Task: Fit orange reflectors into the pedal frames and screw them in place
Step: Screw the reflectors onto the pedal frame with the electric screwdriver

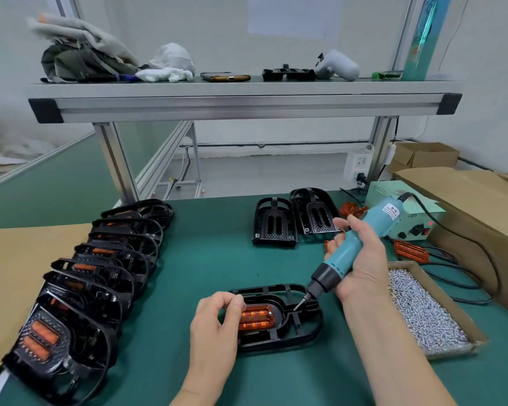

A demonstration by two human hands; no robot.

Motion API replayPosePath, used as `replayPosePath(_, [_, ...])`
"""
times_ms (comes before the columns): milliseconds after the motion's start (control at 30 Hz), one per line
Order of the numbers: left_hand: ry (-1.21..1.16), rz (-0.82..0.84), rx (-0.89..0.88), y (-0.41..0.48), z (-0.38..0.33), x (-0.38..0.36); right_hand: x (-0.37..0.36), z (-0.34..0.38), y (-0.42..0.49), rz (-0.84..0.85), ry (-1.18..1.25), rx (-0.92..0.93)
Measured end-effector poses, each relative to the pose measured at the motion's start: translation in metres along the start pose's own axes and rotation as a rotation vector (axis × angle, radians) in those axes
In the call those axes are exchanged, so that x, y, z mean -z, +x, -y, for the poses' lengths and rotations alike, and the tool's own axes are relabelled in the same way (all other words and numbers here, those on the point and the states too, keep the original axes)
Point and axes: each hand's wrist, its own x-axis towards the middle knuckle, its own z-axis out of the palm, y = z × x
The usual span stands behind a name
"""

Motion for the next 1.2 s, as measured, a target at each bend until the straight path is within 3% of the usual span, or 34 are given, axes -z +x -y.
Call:
replayPosePath(700, [-0.925,0.108,0.37,0.001,-0.025,0.001,-0.051,-0.036,-0.022,-0.132,0.102,0.109])
replayPosePath(933, [-1.033,0.088,0.545,0.001,-0.022,-0.001,-0.054,-0.04,-0.025,-0.112,0.049,0.219])
replayPosePath(1200, [-1.05,0.059,0.597,0.0,-0.024,-0.002,-0.053,-0.038,-0.029,-0.108,0.079,0.229])
